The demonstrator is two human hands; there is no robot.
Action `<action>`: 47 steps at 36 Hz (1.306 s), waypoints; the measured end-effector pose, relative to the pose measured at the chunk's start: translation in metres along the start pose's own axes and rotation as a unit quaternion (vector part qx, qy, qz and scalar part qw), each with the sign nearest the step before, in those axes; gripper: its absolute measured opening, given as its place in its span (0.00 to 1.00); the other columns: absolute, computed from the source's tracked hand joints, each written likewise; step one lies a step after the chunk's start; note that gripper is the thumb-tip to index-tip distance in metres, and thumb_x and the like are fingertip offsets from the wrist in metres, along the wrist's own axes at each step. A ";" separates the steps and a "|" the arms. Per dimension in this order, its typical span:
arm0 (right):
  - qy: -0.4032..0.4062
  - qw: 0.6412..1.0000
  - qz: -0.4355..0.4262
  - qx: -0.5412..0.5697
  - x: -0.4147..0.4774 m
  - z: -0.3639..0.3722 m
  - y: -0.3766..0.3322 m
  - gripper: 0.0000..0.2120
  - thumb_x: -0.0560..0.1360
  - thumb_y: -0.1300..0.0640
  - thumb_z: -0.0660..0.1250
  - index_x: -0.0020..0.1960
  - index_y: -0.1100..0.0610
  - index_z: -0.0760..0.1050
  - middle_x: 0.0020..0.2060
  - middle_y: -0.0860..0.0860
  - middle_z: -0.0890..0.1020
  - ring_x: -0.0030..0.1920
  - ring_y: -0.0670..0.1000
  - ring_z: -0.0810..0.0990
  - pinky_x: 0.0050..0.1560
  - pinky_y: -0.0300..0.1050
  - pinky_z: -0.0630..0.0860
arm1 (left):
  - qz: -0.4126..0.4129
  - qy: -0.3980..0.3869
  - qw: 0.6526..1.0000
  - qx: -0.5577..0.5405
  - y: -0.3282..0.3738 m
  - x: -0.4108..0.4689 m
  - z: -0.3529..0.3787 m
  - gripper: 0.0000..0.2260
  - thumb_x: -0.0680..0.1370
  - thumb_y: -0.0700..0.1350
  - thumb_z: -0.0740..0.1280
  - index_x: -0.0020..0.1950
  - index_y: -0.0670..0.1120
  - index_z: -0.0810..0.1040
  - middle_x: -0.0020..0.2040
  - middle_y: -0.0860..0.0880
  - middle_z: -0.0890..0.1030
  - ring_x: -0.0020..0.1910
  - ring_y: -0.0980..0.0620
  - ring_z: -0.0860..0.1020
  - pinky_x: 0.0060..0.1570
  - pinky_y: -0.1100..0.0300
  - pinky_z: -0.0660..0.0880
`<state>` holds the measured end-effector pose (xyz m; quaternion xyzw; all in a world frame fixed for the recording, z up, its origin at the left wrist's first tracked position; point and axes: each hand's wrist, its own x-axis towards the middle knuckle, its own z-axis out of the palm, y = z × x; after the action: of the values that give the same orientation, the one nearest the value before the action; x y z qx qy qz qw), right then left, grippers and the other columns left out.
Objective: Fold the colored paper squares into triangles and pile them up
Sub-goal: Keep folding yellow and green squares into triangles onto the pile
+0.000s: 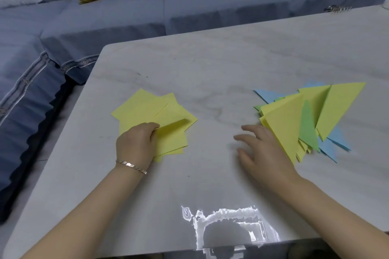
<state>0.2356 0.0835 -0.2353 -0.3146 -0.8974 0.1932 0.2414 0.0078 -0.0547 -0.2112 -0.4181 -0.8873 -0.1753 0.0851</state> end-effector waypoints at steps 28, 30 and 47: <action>-0.147 0.962 -0.214 0.089 -0.036 0.007 0.017 0.16 0.80 0.44 0.51 0.53 0.47 0.76 0.53 0.45 0.80 0.56 0.45 0.74 0.56 0.40 0.66 | -0.131 -0.343 0.874 -0.320 0.081 -0.009 0.012 0.10 0.70 0.38 0.71 0.49 0.47 0.78 0.33 0.55 0.72 0.32 0.61 0.72 0.30 0.73 0.68; -0.146 0.965 -0.181 0.121 -0.036 0.003 0.015 0.17 0.80 0.42 0.52 0.52 0.47 0.77 0.52 0.43 0.79 0.55 0.42 0.74 0.56 0.39 0.66 | -0.089 -0.323 0.892 -0.303 0.084 -0.011 0.016 0.08 0.70 0.36 0.69 0.43 0.49 0.78 0.32 0.55 0.73 0.31 0.60 0.71 0.32 0.69 0.68; -0.127 0.940 0.011 0.318 -0.019 -0.019 -0.008 0.08 0.67 0.41 0.66 0.38 0.43 0.80 0.45 0.39 0.81 0.49 0.40 0.79 0.52 0.29 0.69 | -0.120 -0.192 0.890 -0.395 0.073 -0.018 0.004 0.13 0.73 0.35 0.65 0.37 0.53 0.75 0.38 0.58 0.78 0.41 0.57 0.76 0.39 0.66 0.70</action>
<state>0.2552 0.0686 -0.2221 -0.2043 -0.8089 0.5093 0.2110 0.0755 -0.0227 -0.2026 -0.3332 -0.7870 -0.4364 -0.2813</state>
